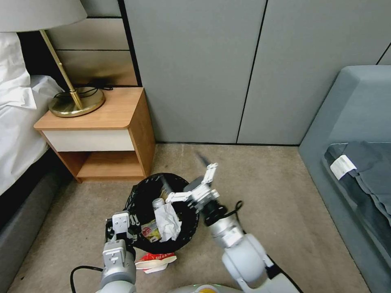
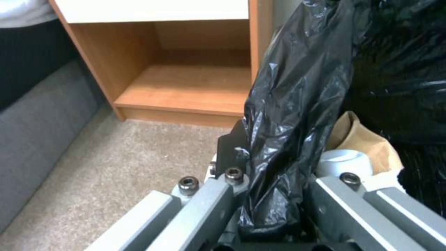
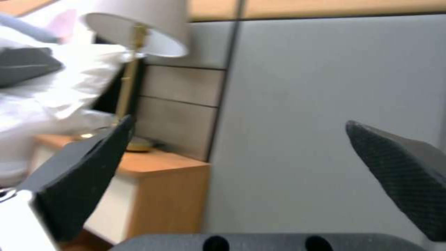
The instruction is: Pick up the trash bin, then pick up the garbage from the floor and place it into the trash bin.
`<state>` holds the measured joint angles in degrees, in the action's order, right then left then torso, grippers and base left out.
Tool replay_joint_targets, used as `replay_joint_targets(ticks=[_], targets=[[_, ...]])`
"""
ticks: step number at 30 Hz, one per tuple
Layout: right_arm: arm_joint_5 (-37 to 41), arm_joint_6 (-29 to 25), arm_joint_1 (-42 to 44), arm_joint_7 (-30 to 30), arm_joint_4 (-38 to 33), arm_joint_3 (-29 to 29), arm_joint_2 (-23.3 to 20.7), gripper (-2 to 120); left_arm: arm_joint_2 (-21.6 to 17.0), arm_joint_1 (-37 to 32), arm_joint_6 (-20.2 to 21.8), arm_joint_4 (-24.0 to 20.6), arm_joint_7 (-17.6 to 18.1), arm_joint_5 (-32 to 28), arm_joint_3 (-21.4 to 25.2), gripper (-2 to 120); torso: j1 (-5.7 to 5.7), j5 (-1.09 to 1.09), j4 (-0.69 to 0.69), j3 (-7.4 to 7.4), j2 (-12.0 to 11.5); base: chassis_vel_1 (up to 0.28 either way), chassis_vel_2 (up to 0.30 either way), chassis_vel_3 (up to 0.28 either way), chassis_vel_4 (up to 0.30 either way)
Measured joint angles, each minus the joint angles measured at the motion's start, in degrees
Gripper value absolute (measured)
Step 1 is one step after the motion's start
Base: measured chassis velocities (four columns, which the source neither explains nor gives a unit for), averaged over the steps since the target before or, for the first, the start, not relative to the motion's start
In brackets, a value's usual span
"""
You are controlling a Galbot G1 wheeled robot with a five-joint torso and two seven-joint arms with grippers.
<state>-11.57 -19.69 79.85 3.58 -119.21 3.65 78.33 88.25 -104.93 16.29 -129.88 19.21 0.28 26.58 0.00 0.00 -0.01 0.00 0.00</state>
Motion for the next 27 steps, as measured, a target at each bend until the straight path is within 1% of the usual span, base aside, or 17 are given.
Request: replay_joint_targets(ticks=[2, 3, 6, 7, 10, 11, 13, 21, 27], targets=[[1.36, -0.75, 1.99, 0.26, -0.68, 2.74, 0.28, 101, -0.06, -0.10, -0.18, 0.00, 0.03, -0.09, -0.02, 1, 0.00, 0.00, 0.00, 0.00, 0.00, 0.000, 0.000, 0.000, 0.000], [1.36, -0.75, 1.99, 0.26, -0.68, 2.74, 0.28, 101, -0.06, -0.10, -0.18, 0.00, 0.03, -0.09, -0.02, 1, 0.00, 0.00, 0.00, 0.00, 0.00, 0.000, 0.000, 0.000, 0.000], [2.58, -2.58, 3.76, 0.43, -0.09, 7.52, 0.41, 100, 0.04, 0.21, -0.45, 0.00, 0.05, -0.24, -0.15, 1, 0.00, 0.01, 0.00, 0.00, 0.00, 0.000, 0.000, 0.000, 0.000], [2.58, -2.58, 3.76, 0.43, -0.09, 7.52, 0.41, 100, 0.04, 0.21, -0.45, 0.00, 0.05, -0.24, -0.15, 1, 0.00, 0.01, 0.00, 0.00, 0.00, 0.000, 0.000, 0.000, 0.000], [4.01, -3.34, 4.91, 0.62, 0.24, 11.51, -0.04, 100, -0.04, 0.54, -0.55, 0.00, 0.05, -0.96, -0.01, 1, 0.00, 0.01, 0.01, 0.00, 0.00, 0.000, 0.000, 0.000, 0.000], [4.01, -3.34, 4.91, 0.62, 0.24, 11.51, -0.04, 100, -0.04, 0.54, -0.55, 0.00, 0.05, -0.96, -0.01, 1, 0.00, 0.01, 0.01, 0.00, 0.00, 0.000, 0.000, 0.000, 0.000], [4.39, -4.30, 5.84, 0.86, 0.96, 13.67, -0.33, 100, -0.23, 0.68, -0.80, -0.05, 0.05, -1.63, 0.32, 1, 0.00, 0.00, 0.01, 0.00, 0.00, 0.000, 0.000, 0.000, 0.000], [3.89, -6.65, 7.37, 1.05, 3.11, 15.21, -0.04, 100, -0.19, 0.50, -1.31, -0.87, -0.76, -1.98, 0.38, 1, 0.00, 0.00, 0.01, 0.00, 0.00, 0.000, 0.000, 0.000, 0.000], [4.13, -6.66, 8.11, 1.18, 3.26, 15.03, -0.12, 100, -0.07, 0.06, -1.39, -1.27, -0.80, -1.80, 0.30, 1, 0.00, 0.00, 0.01, 0.00, 0.00, 0.000, 0.000, 0.000, 0.000]])
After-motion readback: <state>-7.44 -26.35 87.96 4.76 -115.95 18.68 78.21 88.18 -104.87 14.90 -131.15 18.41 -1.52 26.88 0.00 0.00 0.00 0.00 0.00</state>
